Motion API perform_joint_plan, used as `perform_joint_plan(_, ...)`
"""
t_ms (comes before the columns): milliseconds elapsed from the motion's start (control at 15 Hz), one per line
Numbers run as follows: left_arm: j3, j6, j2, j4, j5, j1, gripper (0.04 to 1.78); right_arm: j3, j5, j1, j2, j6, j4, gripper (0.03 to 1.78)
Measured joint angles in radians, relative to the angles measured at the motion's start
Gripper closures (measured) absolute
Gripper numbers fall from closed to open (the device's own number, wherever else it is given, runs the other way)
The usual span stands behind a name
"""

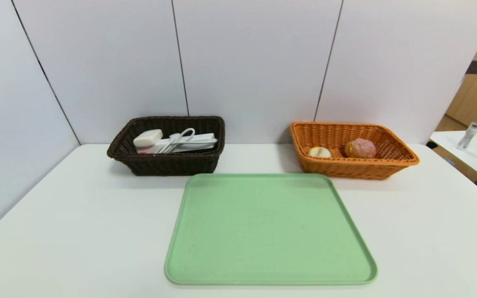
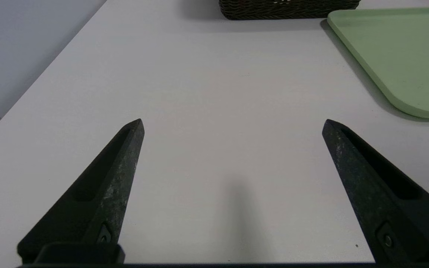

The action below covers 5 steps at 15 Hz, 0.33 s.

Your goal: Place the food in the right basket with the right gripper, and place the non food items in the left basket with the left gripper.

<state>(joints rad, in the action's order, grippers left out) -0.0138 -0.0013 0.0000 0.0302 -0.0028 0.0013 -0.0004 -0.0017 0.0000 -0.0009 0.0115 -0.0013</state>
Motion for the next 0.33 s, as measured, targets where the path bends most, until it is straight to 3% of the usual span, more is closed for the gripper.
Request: perform_joint_plan(333, 0.000, 0.000, 0.000, 0.000, 0.000, 0.000, 0.13, -0.005, 0.000, 0.000, 0.000, -0.003, 0.017, 0.12)
